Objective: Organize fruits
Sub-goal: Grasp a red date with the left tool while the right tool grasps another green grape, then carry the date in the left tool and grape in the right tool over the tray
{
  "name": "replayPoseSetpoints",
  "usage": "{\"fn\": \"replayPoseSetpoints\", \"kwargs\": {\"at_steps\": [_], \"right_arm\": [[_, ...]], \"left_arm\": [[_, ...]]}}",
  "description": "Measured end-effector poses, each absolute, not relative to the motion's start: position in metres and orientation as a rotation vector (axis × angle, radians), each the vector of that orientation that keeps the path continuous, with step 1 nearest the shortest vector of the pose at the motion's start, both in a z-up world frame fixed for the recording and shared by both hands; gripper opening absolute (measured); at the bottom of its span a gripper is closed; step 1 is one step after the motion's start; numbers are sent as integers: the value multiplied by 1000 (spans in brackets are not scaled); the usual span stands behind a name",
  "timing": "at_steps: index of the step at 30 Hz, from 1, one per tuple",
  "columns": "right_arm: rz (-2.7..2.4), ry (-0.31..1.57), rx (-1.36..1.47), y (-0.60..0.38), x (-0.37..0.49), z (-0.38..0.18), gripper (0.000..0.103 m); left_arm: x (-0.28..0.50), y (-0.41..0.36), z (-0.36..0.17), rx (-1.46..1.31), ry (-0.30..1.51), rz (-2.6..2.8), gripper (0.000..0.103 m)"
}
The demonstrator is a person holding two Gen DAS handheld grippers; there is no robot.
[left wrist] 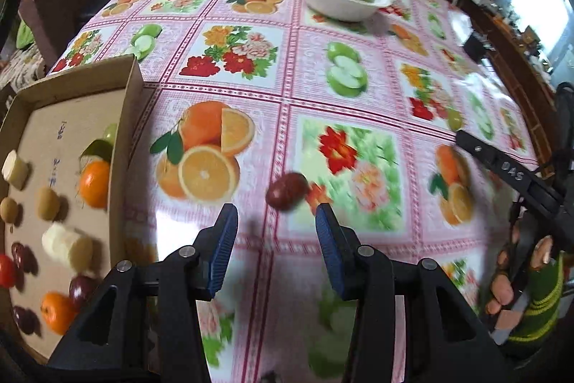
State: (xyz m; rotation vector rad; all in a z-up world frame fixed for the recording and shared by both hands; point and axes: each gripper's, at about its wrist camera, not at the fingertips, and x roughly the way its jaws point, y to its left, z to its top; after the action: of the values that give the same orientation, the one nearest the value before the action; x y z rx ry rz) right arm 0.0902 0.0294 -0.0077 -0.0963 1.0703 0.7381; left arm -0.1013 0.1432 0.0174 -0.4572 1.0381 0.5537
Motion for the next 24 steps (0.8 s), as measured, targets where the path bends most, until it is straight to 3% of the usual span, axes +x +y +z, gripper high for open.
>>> {"fn": "replayPoseSetpoints", "kwargs": {"at_steps": [7,8,9,11,24], "right_arm": [[717,1061,-146,53,109,-17,41],[719,1058,-153,55,110,-17,38],[719,1053,-166,58,110,-17,29],[722,1041,-197,61,108,-18,23],[946,1041,-78,51,26,21,22]], "left_arm": [[-85,145,2,-400,1049,577,42],[-85,143,2,-390,1042,572,31],[-86,141,2,-376,1035,570,24],[-89,140,2,-379,1027,559,17],[-153,133,40,-469,921,481,18]]}}
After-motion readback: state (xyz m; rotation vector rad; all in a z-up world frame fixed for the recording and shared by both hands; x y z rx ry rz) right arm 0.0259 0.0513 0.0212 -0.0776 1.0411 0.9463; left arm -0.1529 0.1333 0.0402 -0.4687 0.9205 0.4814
